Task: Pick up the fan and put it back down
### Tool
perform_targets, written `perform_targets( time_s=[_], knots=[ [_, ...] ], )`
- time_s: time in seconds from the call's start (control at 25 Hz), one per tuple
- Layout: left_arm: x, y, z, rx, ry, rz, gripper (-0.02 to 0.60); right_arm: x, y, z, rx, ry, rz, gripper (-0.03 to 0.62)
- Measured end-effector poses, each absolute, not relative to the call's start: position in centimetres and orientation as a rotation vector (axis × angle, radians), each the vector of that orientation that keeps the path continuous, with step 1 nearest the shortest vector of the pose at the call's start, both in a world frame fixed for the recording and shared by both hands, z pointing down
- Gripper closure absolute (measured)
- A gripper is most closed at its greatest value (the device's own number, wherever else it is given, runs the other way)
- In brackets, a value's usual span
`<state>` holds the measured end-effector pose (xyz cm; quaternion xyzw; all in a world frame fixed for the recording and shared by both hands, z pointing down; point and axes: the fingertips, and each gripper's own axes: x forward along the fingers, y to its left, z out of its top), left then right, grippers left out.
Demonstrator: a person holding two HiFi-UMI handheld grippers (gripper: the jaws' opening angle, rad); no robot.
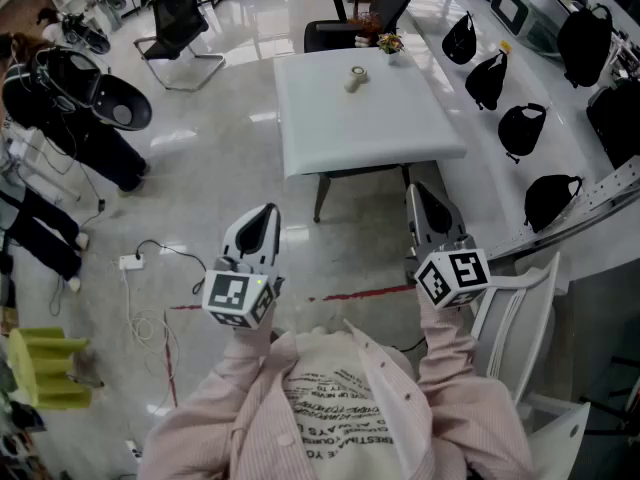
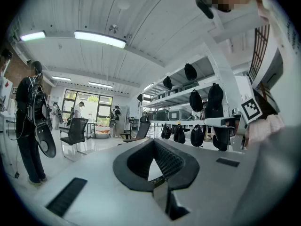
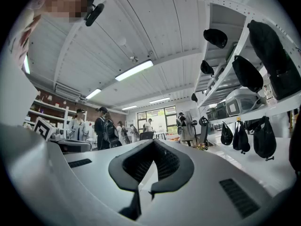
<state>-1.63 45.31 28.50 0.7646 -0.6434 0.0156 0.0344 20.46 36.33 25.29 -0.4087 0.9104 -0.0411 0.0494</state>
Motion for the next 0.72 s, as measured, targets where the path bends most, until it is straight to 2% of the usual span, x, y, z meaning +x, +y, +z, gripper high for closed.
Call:
perform_targets(
  time_s=[0.64, 0.72],
  knots=[
    [-0.8, 44.7, 29.3, 2.312, -1.979, 0.069, 0.58, 21.4, 34.5, 26.1, -1.206, 2.766, -0.229, 0.588],
    [-0.3, 44.7, 29.4, 2.317, -1.976, 0.072, 0.58, 21.4, 34.2, 26.5, -1.197, 2.771, -0.26, 0.497]
  ],
)
